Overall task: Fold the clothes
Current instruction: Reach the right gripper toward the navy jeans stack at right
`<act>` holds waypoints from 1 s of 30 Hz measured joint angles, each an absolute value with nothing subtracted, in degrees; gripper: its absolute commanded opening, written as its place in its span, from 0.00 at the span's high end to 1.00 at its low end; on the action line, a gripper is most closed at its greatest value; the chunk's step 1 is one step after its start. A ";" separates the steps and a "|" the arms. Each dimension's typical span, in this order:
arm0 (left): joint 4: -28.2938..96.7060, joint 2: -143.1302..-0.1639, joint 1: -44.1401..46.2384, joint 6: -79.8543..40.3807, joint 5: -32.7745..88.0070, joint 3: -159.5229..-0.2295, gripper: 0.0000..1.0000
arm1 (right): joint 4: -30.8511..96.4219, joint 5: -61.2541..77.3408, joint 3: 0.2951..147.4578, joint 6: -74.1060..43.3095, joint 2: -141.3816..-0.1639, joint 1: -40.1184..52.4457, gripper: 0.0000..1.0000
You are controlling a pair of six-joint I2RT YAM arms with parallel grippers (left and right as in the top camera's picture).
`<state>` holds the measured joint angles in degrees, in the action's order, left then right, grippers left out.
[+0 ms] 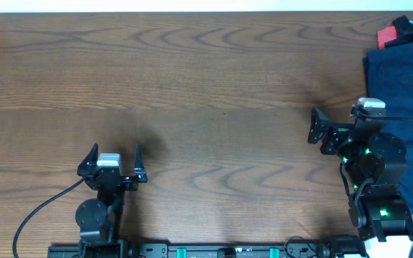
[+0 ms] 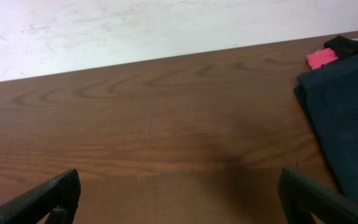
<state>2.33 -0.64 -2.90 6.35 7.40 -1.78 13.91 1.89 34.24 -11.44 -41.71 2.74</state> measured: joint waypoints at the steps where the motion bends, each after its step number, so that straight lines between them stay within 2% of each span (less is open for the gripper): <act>1: 2.33 -0.64 -2.90 6.35 7.40 -1.78 0.02 | 13.87 1.87 34.26 -11.44 -41.71 2.74 0.01; 10: 2.33 -0.64 -2.90 6.35 7.40 -1.78 0.02 | 13.87 1.19 34.50 -11.44 -41.71 2.74 0.01; 18: 2.33 -0.64 -2.90 6.35 7.40 -1.78 0.02 | 12.23 -6.35 34.85 -9.43 -42.92 2.68 0.01; 23: 2.33 -0.64 -2.90 6.37 7.40 -1.78 0.02 | 12.25 -8.82 38.74 -8.16 -50.57 0.34 0.01; 30: 2.31 -0.64 -2.90 6.44 7.53 -1.78 0.02 | 17.67 -11.44 54.94 -6.85 -71.83 -5.19 0.01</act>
<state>2.31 -0.64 -2.90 6.44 7.53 -1.78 17.67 -11.44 54.94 -6.85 -71.83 -5.19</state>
